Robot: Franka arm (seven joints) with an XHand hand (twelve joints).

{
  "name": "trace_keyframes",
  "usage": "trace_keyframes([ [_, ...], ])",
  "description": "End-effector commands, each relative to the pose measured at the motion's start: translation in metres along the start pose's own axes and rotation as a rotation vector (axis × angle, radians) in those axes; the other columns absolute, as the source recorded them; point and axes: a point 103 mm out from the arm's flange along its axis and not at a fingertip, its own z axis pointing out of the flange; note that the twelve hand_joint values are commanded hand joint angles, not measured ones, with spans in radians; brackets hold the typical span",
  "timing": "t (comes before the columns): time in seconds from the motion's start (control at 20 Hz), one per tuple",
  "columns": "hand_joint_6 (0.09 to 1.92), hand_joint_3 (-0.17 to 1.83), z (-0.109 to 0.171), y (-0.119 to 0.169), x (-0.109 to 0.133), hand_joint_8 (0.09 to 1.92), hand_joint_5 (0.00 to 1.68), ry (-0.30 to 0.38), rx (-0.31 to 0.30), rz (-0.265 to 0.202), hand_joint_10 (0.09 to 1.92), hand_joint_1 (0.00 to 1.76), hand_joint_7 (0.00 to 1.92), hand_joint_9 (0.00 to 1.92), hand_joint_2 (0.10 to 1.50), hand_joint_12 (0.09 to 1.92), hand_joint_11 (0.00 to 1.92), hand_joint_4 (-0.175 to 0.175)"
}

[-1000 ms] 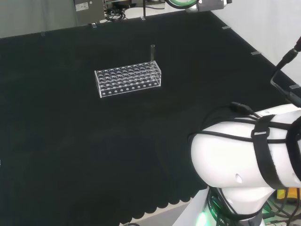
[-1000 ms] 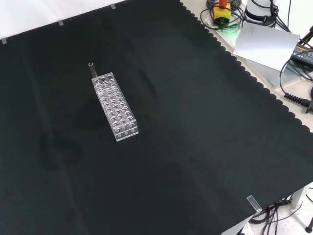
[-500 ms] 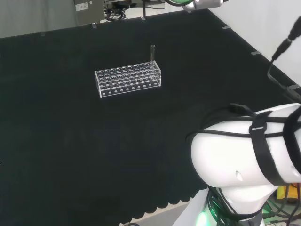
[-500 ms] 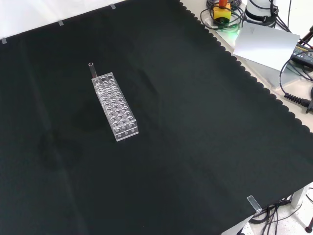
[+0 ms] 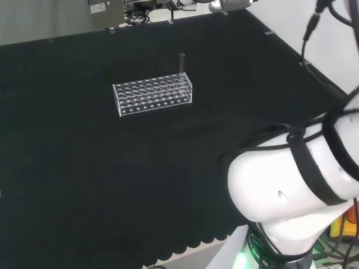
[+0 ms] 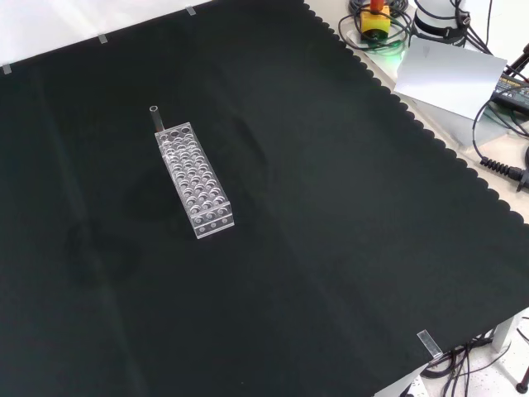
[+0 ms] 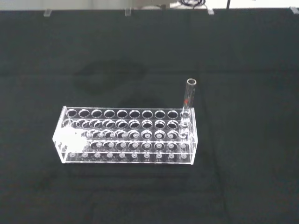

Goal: Pick up the test tube.

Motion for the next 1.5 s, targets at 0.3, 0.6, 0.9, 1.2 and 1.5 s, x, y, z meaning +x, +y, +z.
trace_keyframes([
  [0.3, 0.09, 0.32, 0.056, 0.099, -0.027, 0.9, 0.24, -0.009, 0.117, 0.033, 0.97, 0.63, 0.13, 0.04, 0.87, 1.51, 0.0, -0.13],
  [0.6, 0.09, 0.34, 0.091, 0.136, -0.037, 0.92, 0.29, -0.014, 0.189, 0.058, 0.98, 0.64, 0.19, 0.11, 0.87, 1.55, 0.0, -0.137],
  [0.9, 0.09, 0.36, 0.124, 0.167, -0.041, 0.93, 0.31, -0.007, 0.245, 0.077, 0.96, 0.66, 0.23, 0.15, 0.86, 1.57, 0.0, -0.143],
  [1.2, 0.09, 0.38, 0.149, 0.195, -0.038, 0.94, 0.33, 0.014, 0.292, 0.087, 0.96, 0.7, 0.28, 0.19, 0.85, 1.59, 0.0, -0.147],
  [1.5, 0.09, 0.44, 0.169, 0.222, -0.03, 0.94, 0.38, -0.018, 0.319, 0.082, 0.94, 0.79, 0.36, 0.26, 0.82, 1.59, 0.02, -0.149],
])
